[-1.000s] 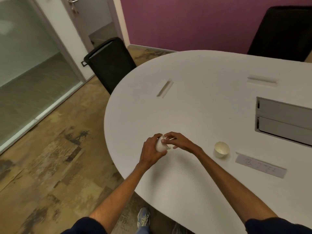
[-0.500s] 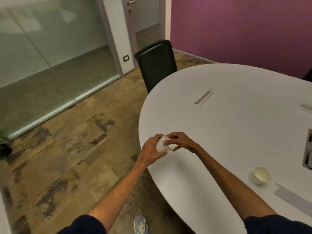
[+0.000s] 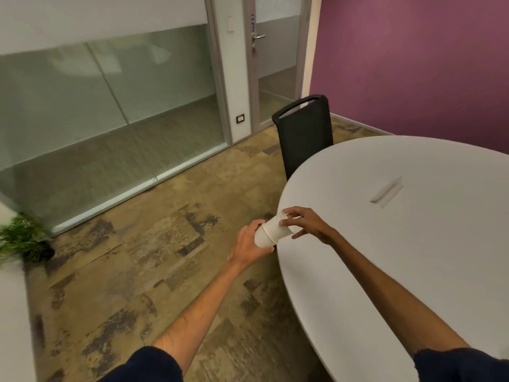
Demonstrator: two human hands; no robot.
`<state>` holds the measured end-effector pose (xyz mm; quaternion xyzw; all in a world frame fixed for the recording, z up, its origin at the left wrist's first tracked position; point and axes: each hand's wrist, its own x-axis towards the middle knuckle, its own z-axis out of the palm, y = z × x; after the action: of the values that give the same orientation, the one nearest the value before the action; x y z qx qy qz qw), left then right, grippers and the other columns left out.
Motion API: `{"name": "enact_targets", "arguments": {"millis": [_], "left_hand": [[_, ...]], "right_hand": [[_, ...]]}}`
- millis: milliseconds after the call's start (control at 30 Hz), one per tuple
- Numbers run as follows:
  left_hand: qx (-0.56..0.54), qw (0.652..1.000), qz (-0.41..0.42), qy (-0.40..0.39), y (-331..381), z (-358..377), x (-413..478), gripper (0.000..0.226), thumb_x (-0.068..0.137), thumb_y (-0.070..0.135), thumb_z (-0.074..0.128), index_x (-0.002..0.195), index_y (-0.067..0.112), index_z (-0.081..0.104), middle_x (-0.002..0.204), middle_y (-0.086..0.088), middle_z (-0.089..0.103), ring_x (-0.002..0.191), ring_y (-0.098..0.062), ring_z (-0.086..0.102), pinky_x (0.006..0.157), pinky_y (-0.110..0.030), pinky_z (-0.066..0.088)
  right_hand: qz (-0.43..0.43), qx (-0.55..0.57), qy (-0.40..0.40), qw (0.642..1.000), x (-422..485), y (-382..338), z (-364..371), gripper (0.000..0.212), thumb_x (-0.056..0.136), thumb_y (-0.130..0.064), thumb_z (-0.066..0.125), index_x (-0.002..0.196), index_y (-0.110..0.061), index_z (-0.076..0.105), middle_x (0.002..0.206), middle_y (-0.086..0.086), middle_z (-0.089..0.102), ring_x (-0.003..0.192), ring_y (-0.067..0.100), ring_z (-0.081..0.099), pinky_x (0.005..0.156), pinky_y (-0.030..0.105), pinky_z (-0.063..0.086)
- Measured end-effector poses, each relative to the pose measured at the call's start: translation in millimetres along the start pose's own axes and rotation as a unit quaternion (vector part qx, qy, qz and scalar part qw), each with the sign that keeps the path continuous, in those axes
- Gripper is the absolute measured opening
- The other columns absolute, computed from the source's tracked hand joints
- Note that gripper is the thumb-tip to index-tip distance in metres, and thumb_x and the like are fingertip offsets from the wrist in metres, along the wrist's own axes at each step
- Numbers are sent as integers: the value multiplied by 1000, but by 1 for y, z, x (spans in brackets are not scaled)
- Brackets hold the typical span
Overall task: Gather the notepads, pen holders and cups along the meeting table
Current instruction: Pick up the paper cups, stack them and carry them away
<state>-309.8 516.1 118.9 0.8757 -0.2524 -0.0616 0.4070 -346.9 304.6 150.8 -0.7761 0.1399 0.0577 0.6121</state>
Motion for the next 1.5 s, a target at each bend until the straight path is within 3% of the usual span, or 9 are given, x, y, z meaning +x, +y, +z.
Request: {"name": "enact_targets", "arguments": {"millis": [133, 267, 533, 900, 1067, 1267, 1500], "left_hand": [[3, 1000, -12, 10, -25, -30, 23, 77, 63, 29, 87, 131, 18, 53, 121, -3, 62, 109, -21, 57, 88, -37, 50], [5, 999, -23, 25, -48, -51, 49, 79, 65, 30, 87, 134, 17, 51, 125, -2, 60, 112, -19, 55, 89, -39, 50], [25, 998, -51, 19, -100, -66, 121, 78, 65, 35, 86, 133, 21, 51, 123, 1, 62, 108, -18, 57, 85, -35, 50], [102, 993, -44, -44, -138, -95, 289, 82, 68, 42, 82, 139, 25, 45, 130, 0, 59, 115, -19, 54, 92, -35, 47], [77, 994, -39, -65, -153, -93, 346, 82, 66, 41, 84, 138, 25, 46, 128, 0, 58, 113, -19, 55, 89, -36, 50], [45, 991, 1, -127, -166, -65, 415, 80, 62, 38, 87, 133, 25, 50, 123, 2, 61, 111, -17, 57, 89, -38, 53], [28, 962, 112, -248, -147, -30, 511, 81, 63, 38, 88, 133, 26, 49, 127, 1, 60, 115, -19, 55, 92, -39, 51]], "right_hand": [[-14, 16, 8, 1000, 35, -17, 24, 39, 84, -19, 76, 120, -16, 63, 115, 4, 61, 104, 24, 62, 79, 41, 62], [-3, 54, 21, 998, 75, -27, 37, 38, 86, -18, 72, 123, -16, 62, 116, 1, 61, 107, 23, 60, 87, 48, 59], [28, 118, 20, 992, 172, -31, 53, 36, 86, -17, 72, 121, -15, 64, 118, 3, 62, 102, 22, 63, 80, 41, 62], [60, 168, 37, 983, 331, -73, 20, 42, 87, -15, 71, 128, -7, 61, 130, 13, 60, 118, 31, 59, 71, 35, 62], [84, 169, 63, 980, 367, -72, 1, 40, 87, -14, 70, 125, -10, 62, 130, 12, 59, 115, 29, 60, 78, 39, 61], [103, 164, 150, 970, 387, -56, -34, 55, 84, -18, 74, 135, -13, 51, 131, 10, 54, 117, 30, 58, 88, 43, 59], [130, 151, 305, 931, 396, -53, -86, 54, 82, -16, 77, 131, -13, 54, 131, 11, 52, 119, 32, 54, 88, 44, 59]]}}
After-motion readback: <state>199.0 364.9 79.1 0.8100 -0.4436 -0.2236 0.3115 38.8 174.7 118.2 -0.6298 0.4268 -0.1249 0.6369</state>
